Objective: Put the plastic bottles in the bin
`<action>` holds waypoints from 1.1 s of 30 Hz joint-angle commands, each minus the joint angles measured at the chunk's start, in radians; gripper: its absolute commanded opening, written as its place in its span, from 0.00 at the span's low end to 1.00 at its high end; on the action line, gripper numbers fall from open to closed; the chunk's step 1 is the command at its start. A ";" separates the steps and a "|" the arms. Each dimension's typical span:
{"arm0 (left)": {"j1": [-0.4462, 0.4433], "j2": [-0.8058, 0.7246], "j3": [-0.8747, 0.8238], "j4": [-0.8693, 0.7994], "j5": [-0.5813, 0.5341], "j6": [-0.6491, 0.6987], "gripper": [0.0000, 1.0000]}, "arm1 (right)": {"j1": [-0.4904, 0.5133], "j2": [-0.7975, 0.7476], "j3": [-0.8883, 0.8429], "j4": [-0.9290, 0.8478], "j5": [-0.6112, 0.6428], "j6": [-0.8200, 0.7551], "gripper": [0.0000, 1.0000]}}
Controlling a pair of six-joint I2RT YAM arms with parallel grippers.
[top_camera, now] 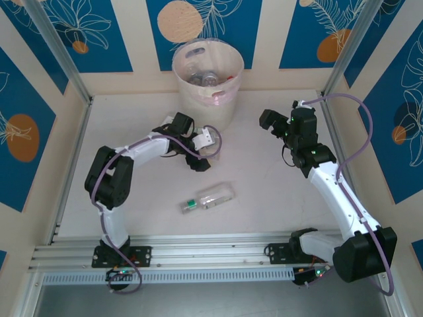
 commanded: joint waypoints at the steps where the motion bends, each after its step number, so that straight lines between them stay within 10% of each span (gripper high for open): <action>1: -0.010 -0.018 -0.012 0.029 -0.094 0.068 0.94 | -0.004 -0.010 -0.007 0.010 -0.007 0.025 1.00; 12: -0.029 0.109 0.098 0.036 -0.214 0.265 0.95 | -0.007 -0.011 -0.016 -0.006 -0.006 0.033 1.00; 33: -0.081 0.169 0.098 0.067 -0.208 0.348 0.64 | -0.021 -0.011 -0.027 -0.015 -0.002 0.029 1.00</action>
